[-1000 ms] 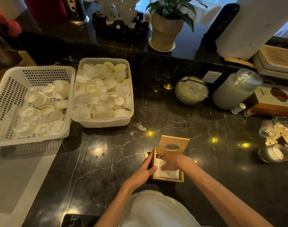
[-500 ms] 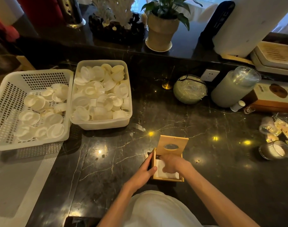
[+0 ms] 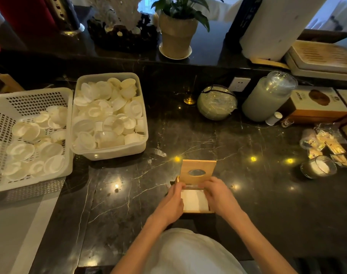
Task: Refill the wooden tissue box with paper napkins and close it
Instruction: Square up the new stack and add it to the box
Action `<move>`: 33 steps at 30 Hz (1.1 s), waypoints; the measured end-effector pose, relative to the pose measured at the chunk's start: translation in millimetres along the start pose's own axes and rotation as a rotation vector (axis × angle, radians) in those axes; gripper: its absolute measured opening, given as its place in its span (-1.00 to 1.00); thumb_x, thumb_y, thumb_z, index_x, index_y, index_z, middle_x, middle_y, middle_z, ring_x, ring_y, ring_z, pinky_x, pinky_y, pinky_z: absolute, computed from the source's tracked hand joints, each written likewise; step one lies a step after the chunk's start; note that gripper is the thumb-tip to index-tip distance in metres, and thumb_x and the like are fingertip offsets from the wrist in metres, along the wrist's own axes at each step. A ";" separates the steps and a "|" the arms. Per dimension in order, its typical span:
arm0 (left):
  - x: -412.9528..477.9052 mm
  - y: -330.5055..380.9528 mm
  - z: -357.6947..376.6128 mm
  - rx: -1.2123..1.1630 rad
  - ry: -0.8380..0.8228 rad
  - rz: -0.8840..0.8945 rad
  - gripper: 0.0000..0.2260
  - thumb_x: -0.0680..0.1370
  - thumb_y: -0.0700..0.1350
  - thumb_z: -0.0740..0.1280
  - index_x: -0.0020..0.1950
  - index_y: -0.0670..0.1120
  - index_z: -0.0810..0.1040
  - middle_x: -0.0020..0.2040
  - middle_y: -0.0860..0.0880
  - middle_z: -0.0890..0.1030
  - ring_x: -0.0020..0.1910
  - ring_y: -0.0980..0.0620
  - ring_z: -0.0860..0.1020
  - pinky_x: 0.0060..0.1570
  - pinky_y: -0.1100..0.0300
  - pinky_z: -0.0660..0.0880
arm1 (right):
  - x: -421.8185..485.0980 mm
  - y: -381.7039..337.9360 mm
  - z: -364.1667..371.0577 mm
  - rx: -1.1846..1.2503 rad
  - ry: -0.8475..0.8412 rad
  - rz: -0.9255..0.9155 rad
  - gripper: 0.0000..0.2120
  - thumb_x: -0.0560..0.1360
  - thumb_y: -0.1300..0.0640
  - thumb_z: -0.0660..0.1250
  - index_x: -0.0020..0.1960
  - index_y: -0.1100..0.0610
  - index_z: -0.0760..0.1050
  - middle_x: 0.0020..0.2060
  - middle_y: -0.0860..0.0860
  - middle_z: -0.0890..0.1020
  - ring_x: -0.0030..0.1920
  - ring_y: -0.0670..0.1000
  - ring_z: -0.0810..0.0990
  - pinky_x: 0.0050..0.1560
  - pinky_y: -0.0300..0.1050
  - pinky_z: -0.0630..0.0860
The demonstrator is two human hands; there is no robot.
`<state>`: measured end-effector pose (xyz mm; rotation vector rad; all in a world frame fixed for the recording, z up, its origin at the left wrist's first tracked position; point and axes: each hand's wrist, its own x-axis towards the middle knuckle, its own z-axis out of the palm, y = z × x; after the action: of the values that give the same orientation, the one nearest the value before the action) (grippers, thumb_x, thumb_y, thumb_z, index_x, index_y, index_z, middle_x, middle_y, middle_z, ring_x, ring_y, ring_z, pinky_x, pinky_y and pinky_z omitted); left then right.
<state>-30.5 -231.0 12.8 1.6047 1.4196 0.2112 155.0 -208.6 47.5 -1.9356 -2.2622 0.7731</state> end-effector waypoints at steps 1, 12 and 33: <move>3.7 3.3 -1.5 0.076 -0.043 -0.016 -0.58 0.63 -0.16 0.15 0.47 0.07 0.16 0.48 -0.08 0.22 0.24 -0.07 0.45 0.17 0.06 0.46 | -1.6 -1.5 4.6 -0.048 0.039 0.013 -0.73 0.53 0.18 0.35 0.21 0.01 0.60 0.23 -0.03 0.54 0.25 0.00 0.46 0.19 -0.17 0.47; 50.3 29.2 -20.2 0.497 -0.367 -0.269 -0.55 0.51 -0.10 0.40 0.38 -0.11 0.43 0.28 -0.12 0.54 0.21 -0.10 0.53 0.14 0.07 0.50 | 27.4 7.6 4.9 -0.316 -0.549 0.272 -0.48 0.45 0.02 0.41 0.39 -0.07 0.40 0.22 0.02 0.56 0.20 0.10 0.55 0.16 0.04 0.53; 45.8 26.6 -14.5 0.370 -0.299 -0.307 -0.60 0.46 -0.18 0.43 0.27 -0.09 0.46 0.15 -0.07 0.54 0.08 -0.05 0.54 -0.01 0.13 0.52 | 37.0 27.0 15.8 -0.090 -0.607 0.324 -0.46 0.46 0.13 0.41 0.41 0.06 0.39 0.21 0.04 0.56 0.15 0.06 0.56 0.07 -0.12 0.54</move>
<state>-7.7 -181.5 19.7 1.5974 1.5003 -0.4770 166.1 -176.8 12.6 -2.4022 -2.3162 1.4987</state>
